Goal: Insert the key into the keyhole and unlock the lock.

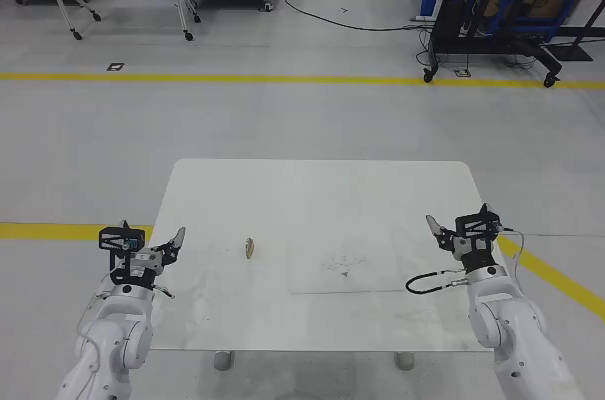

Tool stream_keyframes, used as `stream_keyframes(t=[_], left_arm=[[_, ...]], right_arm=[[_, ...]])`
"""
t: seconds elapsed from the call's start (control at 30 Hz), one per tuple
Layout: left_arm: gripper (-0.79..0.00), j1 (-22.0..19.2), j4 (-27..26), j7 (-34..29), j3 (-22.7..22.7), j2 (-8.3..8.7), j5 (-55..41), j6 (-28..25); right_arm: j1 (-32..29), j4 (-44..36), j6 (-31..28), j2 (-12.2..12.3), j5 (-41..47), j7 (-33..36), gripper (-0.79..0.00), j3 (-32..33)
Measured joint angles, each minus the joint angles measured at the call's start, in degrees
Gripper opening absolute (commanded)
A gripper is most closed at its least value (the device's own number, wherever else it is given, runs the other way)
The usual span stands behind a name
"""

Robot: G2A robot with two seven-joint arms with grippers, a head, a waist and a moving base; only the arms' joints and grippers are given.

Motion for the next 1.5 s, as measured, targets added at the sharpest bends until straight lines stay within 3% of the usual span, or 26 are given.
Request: stream_keyframes(t=[0.1,0.43,0.77,0.87,0.93,1.07,1.13,1.27,1.3,1.33,1.5], left_arm=[[0.0,0.0,0.0,0.0,0.0,0.0,0.0,0.0],[0.0,0.0,0.0,0.0,0.0,0.0,0.0,0.0],[0.0,0.0,0.0,0.0,0.0,0.0,0.0,0.0],[0.0,0.0,0.0,0.0,0.0,0.0,0.0,0.0],[0.0,0.0,0.0,0.0,0.0,0.0,0.0,0.0],[0.0,0.0,0.0,0.0,0.0,0.0,0.0,0.0],[0.0,0.0,0.0,0.0,0.0,0.0,0.0,0.0],[0.0,0.0,0.0,0.0,0.0,0.0,0.0,0.0],[0.0,0.0,0.0,0.0,0.0,0.0,0.0,0.0],[0.0,0.0,0.0,0.0,0.0,0.0,0.0,0.0],[0.0,0.0,0.0,0.0,0.0,0.0,0.0,0.0]], right_arm=[[2.52,2.23,-1.0,-0.11,-1.98,0.73,0.0,-2.03],[14.7,12.43,-15.48,-1.52,-0.03,5.55,0.0,-16.01],[15.54,13.69,-17.47,-1.55,0.02,6.04,0.0,-17.03],[17.7,17.93,-25.76,-1.43,2.63,3.55,0.0,-18.08],[20.47,22.64,-35.19,-0.94,4.16,2.54,0.0,-17.62],[24.43,28.16,-48.2,-0.08,-0.1,1.39,0.0,-17.74],[25.92,29.65,-52.39,0.23,-2.9,1.71,-0.052,-18.44],[27.39,29.92,-53.86,0.5,-8.39,3.58,-0.225,-20.34],[27.54,29.86,-53.75,0.52,-9.33,3.79,-0.342,-20.8],[27.71,29.87,-53.8,0.52,-10.07,3.67,-0.409,-21.38],[28.8,30.48,-55.62,0.53,-12.42,2.44,-0.4,-23.78]])
